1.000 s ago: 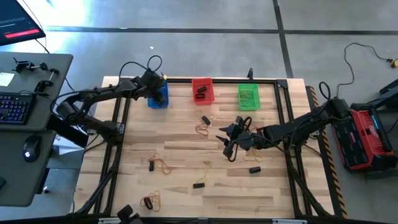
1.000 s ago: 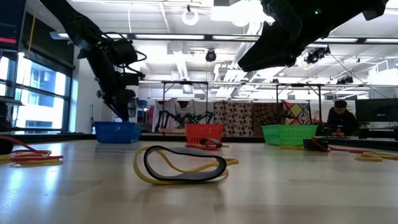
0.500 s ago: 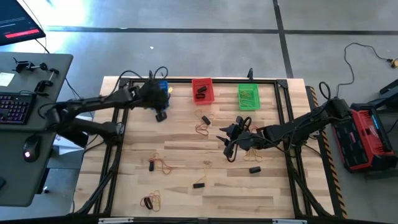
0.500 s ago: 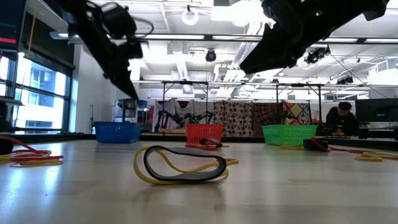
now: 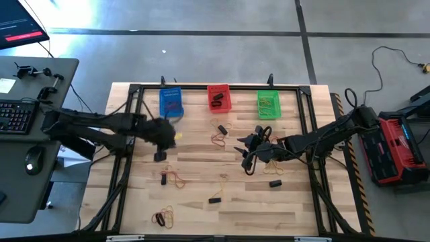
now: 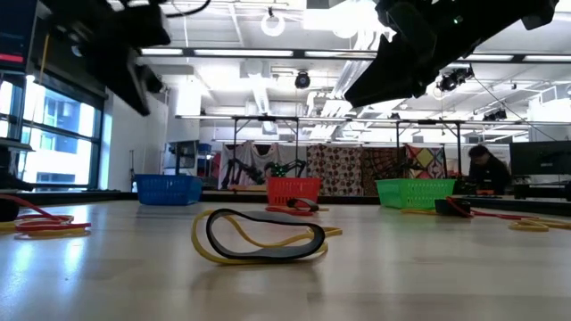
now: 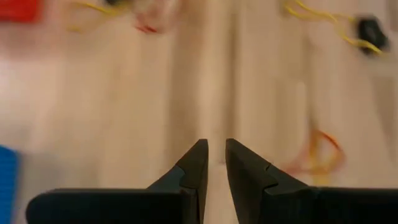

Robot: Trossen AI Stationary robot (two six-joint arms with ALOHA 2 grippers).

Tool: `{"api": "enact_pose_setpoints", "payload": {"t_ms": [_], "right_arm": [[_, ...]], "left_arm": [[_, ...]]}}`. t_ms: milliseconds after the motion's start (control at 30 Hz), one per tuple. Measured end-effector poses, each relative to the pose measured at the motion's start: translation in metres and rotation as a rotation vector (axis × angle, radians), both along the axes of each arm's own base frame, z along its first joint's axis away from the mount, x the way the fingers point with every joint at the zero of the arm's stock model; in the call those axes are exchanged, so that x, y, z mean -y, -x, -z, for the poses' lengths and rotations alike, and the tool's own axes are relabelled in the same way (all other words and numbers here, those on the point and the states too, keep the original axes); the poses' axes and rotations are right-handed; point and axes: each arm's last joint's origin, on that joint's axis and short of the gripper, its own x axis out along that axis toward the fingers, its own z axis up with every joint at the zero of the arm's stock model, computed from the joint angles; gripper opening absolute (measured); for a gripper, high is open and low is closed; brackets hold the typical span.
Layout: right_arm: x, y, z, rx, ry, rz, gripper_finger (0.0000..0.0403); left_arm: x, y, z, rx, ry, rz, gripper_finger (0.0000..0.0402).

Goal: Sort rubber bands into baskets
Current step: Put the yellow rubber band into the green bin

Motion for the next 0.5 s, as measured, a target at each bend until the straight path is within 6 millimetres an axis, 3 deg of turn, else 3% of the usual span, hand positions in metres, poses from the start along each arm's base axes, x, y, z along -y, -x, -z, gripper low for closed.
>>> {"api": "enact_pose_setpoints", "payload": {"t_ms": [233, 500], "right_arm": [[0.000, 0.000, 0.000, -0.003, 0.001, 0.000, 0.0161], [0.000, 0.000, 0.000, -0.006, 0.016, -0.008, 0.0161]], "left_arm": [[0.051, 0.002, 0.006, -0.064, 0.163, 0.123, 0.0046], [0.098, 0.012, 0.017, -0.155, 0.228, 0.080, 0.0046]]}}
